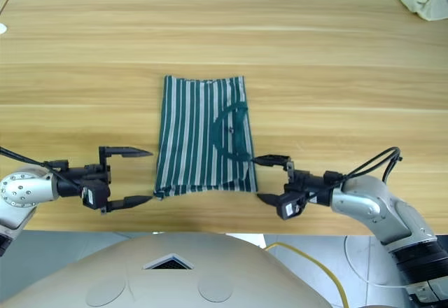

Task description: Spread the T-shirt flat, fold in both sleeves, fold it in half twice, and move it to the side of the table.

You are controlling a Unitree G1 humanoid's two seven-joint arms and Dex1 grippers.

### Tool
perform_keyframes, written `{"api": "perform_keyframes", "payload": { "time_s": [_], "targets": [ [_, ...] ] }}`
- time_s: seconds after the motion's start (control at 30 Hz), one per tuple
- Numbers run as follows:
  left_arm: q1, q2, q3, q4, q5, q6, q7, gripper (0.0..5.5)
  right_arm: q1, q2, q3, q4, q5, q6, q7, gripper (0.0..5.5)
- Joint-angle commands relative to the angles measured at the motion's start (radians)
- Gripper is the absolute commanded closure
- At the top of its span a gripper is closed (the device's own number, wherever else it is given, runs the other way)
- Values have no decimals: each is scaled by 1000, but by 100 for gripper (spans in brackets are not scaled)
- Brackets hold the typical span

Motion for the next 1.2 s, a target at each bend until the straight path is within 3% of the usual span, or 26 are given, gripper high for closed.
{"api": "perform_keyframes", "payload": {
  "time_s": [0.03,0.57,0.63,1.2],
  "targets": [
    [-8,-26,3,59,98,-13,18,12,6,-11,36,61,-49,7,28,10],
    [-57,-88,-42,133,198,-34,50,12,-37,44,119,84,-109,35,13,10],
    [-62,-91,-52,133,200,-37,47,37,-41,49,125,86,-113,34,11,10],
    [-96,-90,-117,146,196,-53,15,308,-97,67,173,75,-105,63,5,321]
  ]
}}
